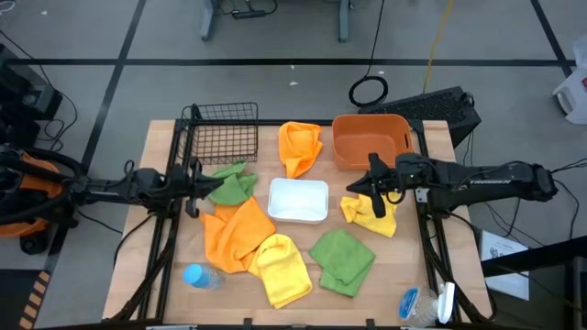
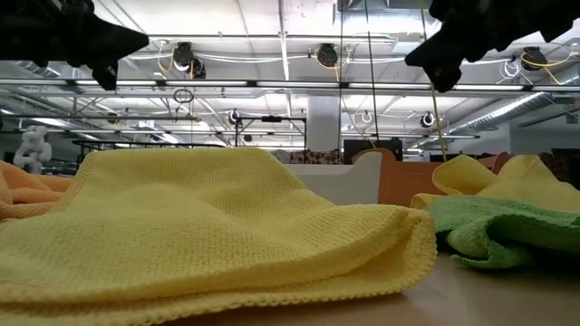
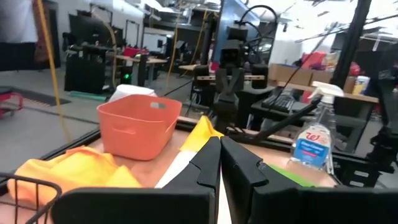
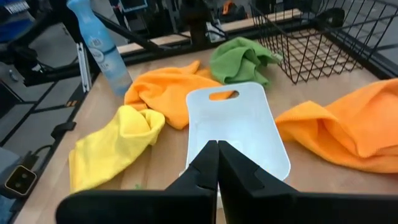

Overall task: Sort microfiber towel by color & place in baskets
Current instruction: Put the top yellow microfiber towel into the white bin

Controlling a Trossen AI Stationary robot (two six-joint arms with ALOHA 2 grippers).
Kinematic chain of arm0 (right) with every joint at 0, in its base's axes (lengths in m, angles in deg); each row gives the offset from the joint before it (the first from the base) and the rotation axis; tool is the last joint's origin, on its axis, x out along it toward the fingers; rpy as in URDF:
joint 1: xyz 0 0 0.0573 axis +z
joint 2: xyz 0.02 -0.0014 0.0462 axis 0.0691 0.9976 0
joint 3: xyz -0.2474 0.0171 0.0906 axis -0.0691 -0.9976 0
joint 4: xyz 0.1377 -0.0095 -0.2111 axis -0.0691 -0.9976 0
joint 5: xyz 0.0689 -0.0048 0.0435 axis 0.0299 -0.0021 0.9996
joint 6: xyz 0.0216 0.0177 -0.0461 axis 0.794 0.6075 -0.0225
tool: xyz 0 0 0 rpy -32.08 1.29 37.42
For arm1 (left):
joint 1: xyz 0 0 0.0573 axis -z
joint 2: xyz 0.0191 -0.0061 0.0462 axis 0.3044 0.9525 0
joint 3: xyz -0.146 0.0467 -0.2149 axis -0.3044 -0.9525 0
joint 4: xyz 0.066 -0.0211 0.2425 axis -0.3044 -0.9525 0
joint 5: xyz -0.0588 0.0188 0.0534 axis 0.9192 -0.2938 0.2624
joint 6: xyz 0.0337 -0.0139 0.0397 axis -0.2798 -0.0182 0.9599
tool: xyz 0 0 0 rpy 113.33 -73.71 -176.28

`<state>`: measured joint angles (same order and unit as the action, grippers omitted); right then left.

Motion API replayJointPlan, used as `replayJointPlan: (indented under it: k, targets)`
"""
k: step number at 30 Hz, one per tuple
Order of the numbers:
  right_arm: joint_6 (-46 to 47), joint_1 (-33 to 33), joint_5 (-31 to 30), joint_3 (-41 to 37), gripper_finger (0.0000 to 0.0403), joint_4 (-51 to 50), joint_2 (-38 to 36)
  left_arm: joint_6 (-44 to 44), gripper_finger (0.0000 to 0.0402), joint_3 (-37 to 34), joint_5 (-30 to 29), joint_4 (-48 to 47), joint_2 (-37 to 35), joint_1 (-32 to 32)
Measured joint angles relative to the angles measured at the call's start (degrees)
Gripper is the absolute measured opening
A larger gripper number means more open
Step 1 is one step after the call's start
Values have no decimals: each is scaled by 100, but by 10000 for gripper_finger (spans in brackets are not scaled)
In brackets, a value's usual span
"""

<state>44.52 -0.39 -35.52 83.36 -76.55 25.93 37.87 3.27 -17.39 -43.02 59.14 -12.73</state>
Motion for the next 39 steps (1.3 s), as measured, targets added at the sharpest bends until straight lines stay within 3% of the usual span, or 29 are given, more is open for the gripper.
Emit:
replayJointPlan:
  k: [18,26,39]
  targets:
    - [32,1,-9,0,0,-82,698,225,18,2020,53,-317,2478,1]
    - [256,1,8,0,0,-355,780,127,18,3118,13,-1219,3484,2]
    - [349,1,13,0,0,-738,780,1329,18,3441,-123,-1266,4653,0]
